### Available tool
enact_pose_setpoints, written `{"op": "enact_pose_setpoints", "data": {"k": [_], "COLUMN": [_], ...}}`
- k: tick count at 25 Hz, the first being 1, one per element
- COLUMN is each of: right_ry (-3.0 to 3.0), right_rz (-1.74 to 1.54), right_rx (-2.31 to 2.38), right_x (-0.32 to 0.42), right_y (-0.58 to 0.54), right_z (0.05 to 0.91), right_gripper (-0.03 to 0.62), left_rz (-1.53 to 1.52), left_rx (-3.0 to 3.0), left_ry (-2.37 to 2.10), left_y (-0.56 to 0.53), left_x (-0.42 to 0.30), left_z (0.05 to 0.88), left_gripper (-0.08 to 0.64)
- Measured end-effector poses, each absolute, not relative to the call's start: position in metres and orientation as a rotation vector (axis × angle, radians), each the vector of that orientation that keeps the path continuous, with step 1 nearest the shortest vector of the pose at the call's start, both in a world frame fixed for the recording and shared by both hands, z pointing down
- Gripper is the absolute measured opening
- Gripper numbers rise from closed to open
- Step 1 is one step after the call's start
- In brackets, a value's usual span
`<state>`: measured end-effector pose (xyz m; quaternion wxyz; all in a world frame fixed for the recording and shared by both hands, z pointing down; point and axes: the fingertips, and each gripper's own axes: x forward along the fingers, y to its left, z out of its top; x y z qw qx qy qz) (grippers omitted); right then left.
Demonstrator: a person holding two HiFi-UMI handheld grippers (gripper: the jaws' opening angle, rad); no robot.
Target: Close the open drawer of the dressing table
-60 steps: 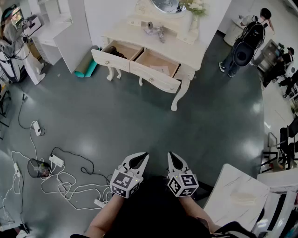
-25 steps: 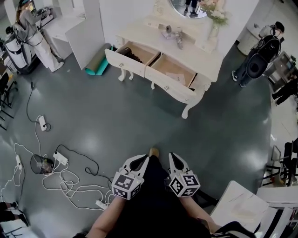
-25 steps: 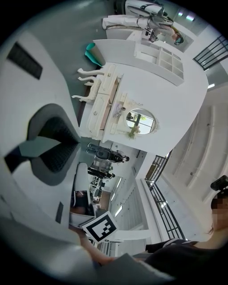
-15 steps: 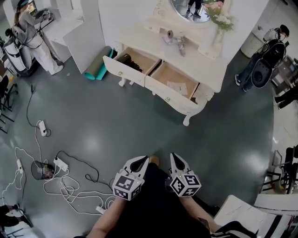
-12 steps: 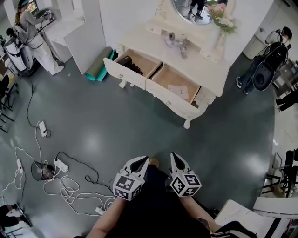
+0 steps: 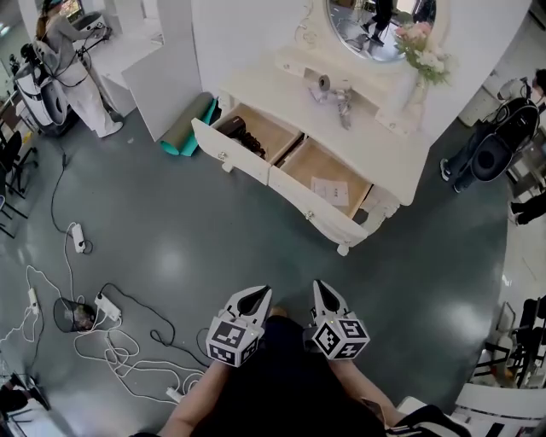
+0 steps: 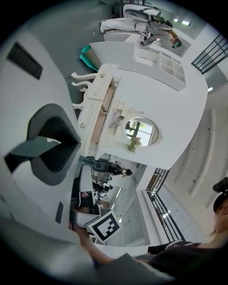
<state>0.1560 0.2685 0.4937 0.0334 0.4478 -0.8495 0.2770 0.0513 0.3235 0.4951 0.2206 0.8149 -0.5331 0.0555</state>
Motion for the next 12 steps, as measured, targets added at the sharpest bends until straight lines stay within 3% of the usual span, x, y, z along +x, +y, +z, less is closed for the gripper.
{"op": "enact_pose_setpoints", "data": {"k": [12], "right_ry": [-2.594], "right_rz": [0.889], "right_rx": [1.393], "right_x": [0.187], "right_y": [0.197], "right_z": [0.507], "right_gripper": [0.014], "left_rz": [0.163], "left_rx": [2.222], "left_ry": [-1.544], "left_y": [0.253], "left_x": [0.067], "left_z": [0.508], "left_gripper": [0.014]}}
